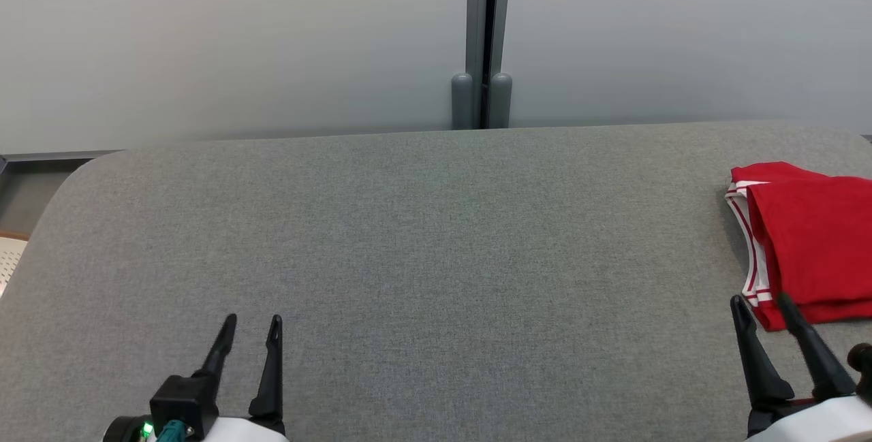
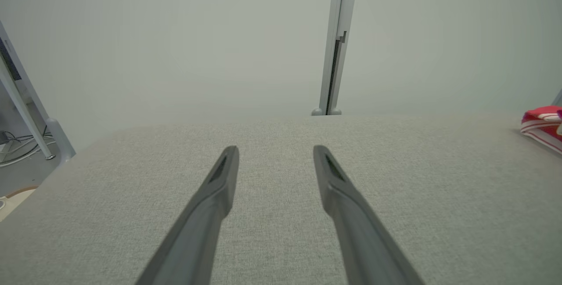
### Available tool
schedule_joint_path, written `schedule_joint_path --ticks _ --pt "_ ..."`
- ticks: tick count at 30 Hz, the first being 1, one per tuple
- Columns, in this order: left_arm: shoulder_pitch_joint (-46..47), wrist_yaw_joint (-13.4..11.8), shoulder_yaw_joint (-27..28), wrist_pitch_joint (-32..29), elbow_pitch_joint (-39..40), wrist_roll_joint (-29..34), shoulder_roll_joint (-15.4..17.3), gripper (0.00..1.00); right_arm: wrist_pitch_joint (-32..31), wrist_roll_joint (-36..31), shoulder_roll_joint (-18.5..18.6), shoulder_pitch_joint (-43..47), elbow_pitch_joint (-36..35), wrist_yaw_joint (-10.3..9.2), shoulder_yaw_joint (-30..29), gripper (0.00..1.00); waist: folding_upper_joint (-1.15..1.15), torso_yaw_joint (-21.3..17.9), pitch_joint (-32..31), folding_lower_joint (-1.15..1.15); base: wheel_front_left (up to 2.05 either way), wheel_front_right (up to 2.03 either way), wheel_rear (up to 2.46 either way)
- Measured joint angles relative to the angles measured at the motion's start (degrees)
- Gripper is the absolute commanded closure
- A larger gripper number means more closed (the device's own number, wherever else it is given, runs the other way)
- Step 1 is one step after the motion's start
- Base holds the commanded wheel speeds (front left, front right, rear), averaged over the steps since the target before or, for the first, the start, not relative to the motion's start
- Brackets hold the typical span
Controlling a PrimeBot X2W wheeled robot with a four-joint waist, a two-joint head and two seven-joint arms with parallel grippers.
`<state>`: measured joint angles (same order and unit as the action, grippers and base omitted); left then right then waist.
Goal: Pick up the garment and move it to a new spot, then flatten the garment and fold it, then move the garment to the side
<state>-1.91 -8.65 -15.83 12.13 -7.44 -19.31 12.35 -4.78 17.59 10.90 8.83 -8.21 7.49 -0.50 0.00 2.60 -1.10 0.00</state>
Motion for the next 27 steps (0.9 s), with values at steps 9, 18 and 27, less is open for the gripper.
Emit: schedule_joint_path --ticks 9,18,27 --pt "-1.7 1.1 0.8 -1.4 -2.0 -5.6 -1.5 1.0 0.0 5.5 -1.5 0.5 3.4 0.0 0.3 1.0 0.0 -0.1 0.1 0.0 0.0 0.0 0.0" --pt "-1.0 2.7 3.1 -3.3 -2.7 -14.1 -2.3 1.0 0.0 14.3 -2.2 -1.2 5.8 0.0 -0.3 1.0 0.0 -0.3 0.2 0.0 0.0 0.0 0.0" --pt "0.1 4.6 5.3 -5.1 -3.5 -21.8 -2.9 1.0 0.0 22.2 -2.8 -2.9 7.9 0.0 -0.8 1.0 0.0 -0.5 0.2 0.0 0.0 0.0 0.0"
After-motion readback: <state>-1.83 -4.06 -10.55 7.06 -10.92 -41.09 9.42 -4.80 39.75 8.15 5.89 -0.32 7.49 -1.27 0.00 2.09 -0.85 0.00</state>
